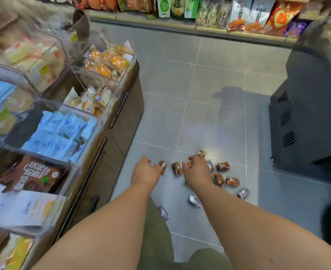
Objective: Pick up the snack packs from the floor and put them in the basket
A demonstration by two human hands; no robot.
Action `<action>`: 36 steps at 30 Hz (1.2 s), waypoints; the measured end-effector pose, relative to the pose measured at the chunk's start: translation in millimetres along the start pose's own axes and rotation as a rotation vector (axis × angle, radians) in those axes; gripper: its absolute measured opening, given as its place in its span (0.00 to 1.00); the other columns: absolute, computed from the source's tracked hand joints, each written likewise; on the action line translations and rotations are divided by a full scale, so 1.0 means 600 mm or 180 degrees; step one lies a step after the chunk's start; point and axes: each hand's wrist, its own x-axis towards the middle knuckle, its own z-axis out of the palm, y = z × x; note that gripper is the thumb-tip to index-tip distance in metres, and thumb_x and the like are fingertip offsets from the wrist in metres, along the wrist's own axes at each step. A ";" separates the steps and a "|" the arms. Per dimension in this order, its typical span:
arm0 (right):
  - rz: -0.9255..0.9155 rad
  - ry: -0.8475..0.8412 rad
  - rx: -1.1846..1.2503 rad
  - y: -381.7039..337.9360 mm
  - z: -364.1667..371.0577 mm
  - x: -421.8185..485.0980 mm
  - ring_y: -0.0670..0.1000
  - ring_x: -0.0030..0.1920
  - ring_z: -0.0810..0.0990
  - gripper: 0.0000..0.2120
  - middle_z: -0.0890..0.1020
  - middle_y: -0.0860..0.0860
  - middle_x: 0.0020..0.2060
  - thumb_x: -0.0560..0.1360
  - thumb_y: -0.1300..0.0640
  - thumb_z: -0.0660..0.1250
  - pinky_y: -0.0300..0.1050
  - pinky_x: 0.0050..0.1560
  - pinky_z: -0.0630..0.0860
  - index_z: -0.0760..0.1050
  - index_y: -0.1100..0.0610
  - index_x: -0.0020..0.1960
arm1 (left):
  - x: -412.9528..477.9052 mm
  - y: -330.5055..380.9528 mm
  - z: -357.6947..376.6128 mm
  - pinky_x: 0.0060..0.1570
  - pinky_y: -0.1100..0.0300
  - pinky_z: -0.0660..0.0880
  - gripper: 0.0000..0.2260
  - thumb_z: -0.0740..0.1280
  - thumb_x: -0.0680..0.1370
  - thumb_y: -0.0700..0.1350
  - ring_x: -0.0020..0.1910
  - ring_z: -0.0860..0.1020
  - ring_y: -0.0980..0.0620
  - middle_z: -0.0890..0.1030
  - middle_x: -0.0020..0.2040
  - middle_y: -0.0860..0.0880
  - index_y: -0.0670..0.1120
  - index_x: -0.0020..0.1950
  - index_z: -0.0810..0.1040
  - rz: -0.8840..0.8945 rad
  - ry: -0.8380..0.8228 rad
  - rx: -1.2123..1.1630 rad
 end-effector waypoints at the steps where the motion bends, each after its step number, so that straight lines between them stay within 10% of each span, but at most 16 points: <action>1: 0.0083 0.0002 0.0018 -0.019 0.009 0.021 0.58 0.65 0.71 0.20 0.72 0.57 0.66 0.79 0.49 0.60 0.50 0.64 0.69 0.69 0.56 0.68 | 0.032 0.005 -0.014 0.50 0.59 0.68 0.18 0.61 0.79 0.47 0.58 0.75 0.43 0.74 0.63 0.41 0.43 0.67 0.69 0.0009 -0.0060 0.0053; 17: 0.0835 -0.0264 0.0018 -0.113 0.086 0.278 0.59 0.61 0.74 0.19 0.74 0.58 0.63 0.79 0.48 0.60 0.48 0.61 0.69 0.72 0.58 0.65 | 0.364 0.054 -0.038 0.50 0.58 0.69 0.17 0.61 0.79 0.49 0.58 0.75 0.44 0.76 0.61 0.43 0.43 0.64 0.71 0.0332 -0.0955 0.1165; 36: 0.0787 -0.1087 -0.0797 0.218 0.416 0.687 0.60 0.68 0.66 0.28 0.65 0.57 0.68 0.77 0.46 0.63 0.56 0.68 0.66 0.62 0.56 0.73 | 0.735 -0.172 0.427 0.58 0.49 0.73 0.22 0.62 0.78 0.52 0.60 0.73 0.39 0.69 0.65 0.42 0.48 0.70 0.66 0.0330 -0.1427 0.1810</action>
